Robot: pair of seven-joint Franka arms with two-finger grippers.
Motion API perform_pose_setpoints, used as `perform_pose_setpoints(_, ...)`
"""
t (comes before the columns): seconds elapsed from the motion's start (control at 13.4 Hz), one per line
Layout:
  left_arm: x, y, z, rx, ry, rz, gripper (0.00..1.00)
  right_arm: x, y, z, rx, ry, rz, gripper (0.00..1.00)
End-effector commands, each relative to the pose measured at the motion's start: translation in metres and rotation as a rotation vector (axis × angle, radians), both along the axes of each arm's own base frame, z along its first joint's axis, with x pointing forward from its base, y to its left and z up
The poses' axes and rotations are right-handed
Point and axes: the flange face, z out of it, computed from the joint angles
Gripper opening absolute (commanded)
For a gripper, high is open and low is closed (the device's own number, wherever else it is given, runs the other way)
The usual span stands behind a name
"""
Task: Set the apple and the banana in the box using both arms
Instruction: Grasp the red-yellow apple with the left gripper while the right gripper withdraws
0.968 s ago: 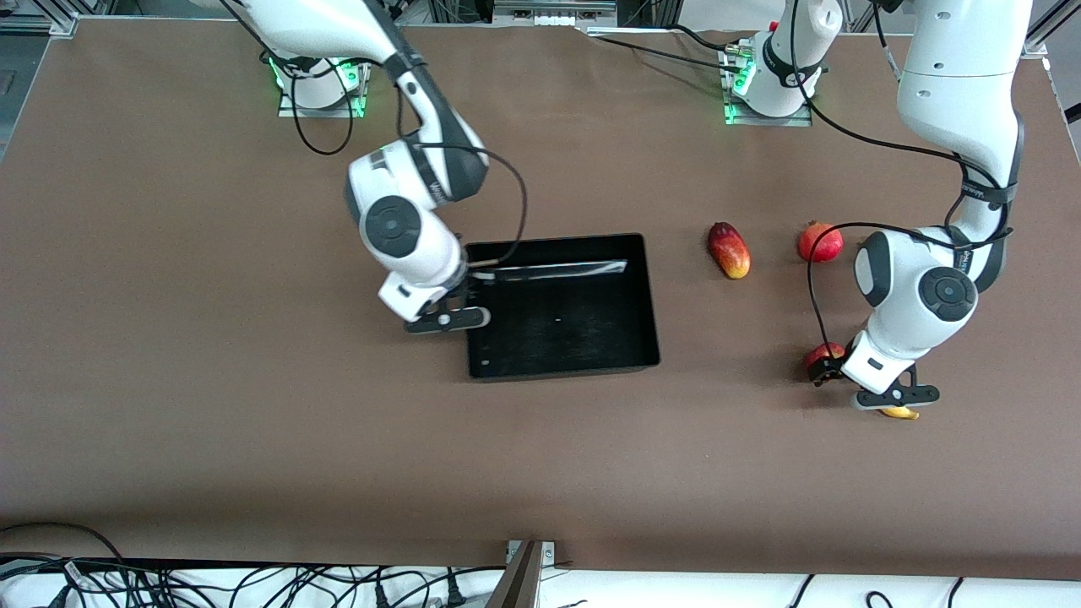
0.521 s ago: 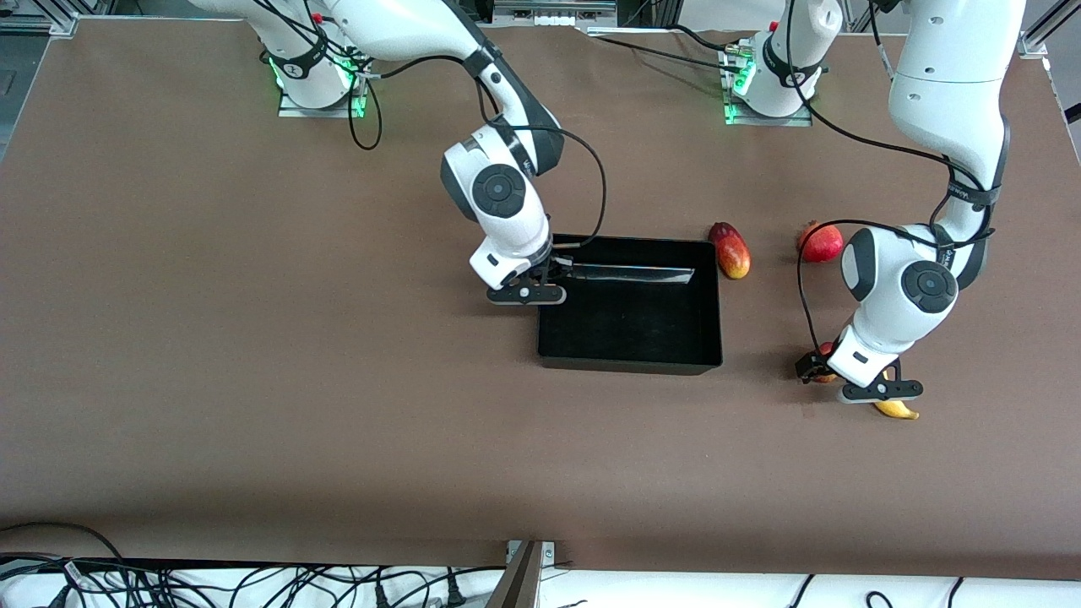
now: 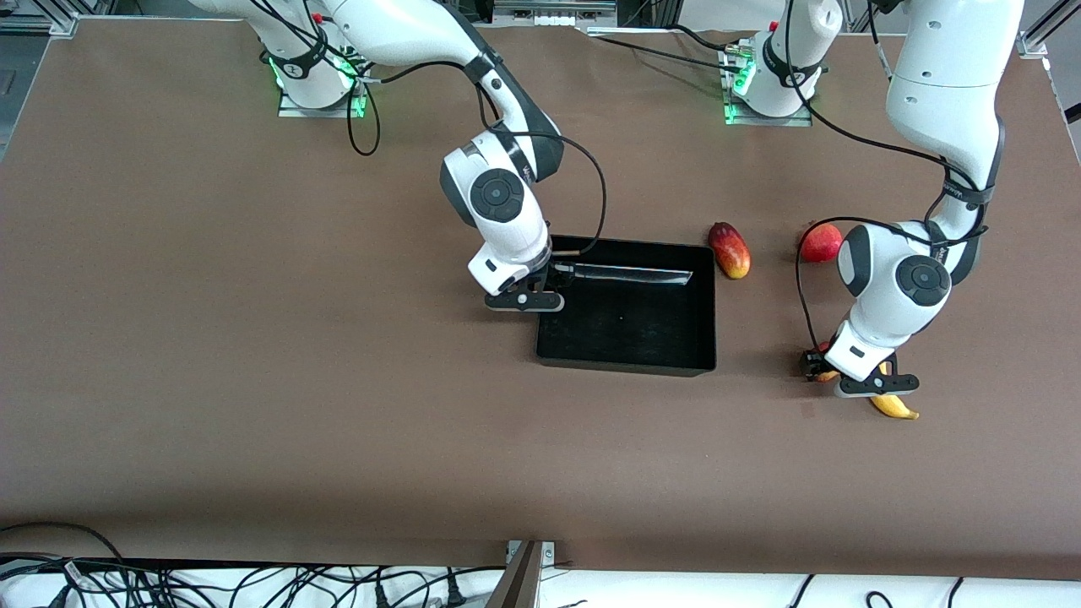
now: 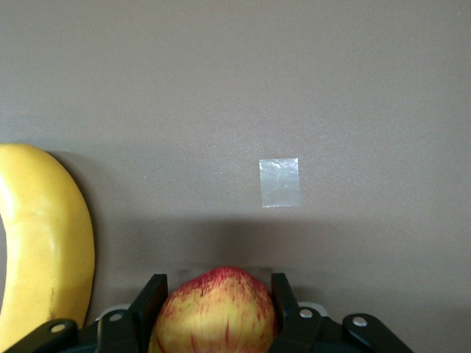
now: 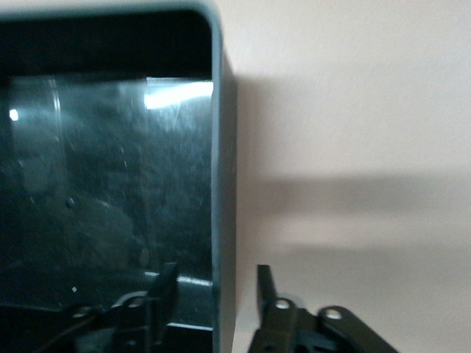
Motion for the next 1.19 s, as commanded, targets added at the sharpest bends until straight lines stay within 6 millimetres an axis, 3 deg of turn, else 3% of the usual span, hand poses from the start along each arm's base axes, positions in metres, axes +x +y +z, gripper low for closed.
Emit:
perform_pose_setpoints(0.0,-0.006,-0.015,0.031,-0.013,0.039,0.013,0.0,0.043,-0.068,0.081,-0.006,-0.003,-0.04,1.0)
perform_pose_setpoints(0.07,-0.007,-0.03,0.051,-0.031,0.077,0.024,0.0,0.063,-0.108,0.105,-0.026,-0.006,-0.057,1.0)
perform_pose_setpoints(0.22,-0.01,-0.064,0.099,-0.055,0.148,0.085,0.0,0.082,-0.182,0.157,-0.023,0.035,-0.045,1.0)
perform_pose_setpoints(0.37,-0.005,-0.099,0.154,-0.054,0.227,0.159,0.0,0.081,-0.248,0.205,-0.001,0.089,-0.025,1.0)
perform_pose_setpoints(0.45,-0.006,-0.125,0.171,-0.055,0.245,0.197,0.0,0.077,-0.287,0.224,0.016,0.12,-0.003,1.0)
perform_pose_setpoints(0.6,-0.018,-0.179,0.184,-0.067,0.243,0.271,0.0,0.065,-0.357,0.253,0.05,0.155,0.011,1.0)
perform_pose_setpoints(0.74,-0.035,-0.232,0.183,-0.077,0.249,0.304,0.0,0.052,-0.416,0.274,0.036,0.15,0.013,1.0)
perform_pose_setpoints(0.89,-0.049,-0.278,0.168,-0.081,0.249,0.314,0.0,0.032,-0.448,0.289,0.004,0.138,0.025,1.0)
perform_pose_setpoints(1.12,-0.07,-0.332,0.138,-0.104,0.249,0.322,0.0,0.0,-0.458,0.296,-0.078,0.097,0.054,1.0)
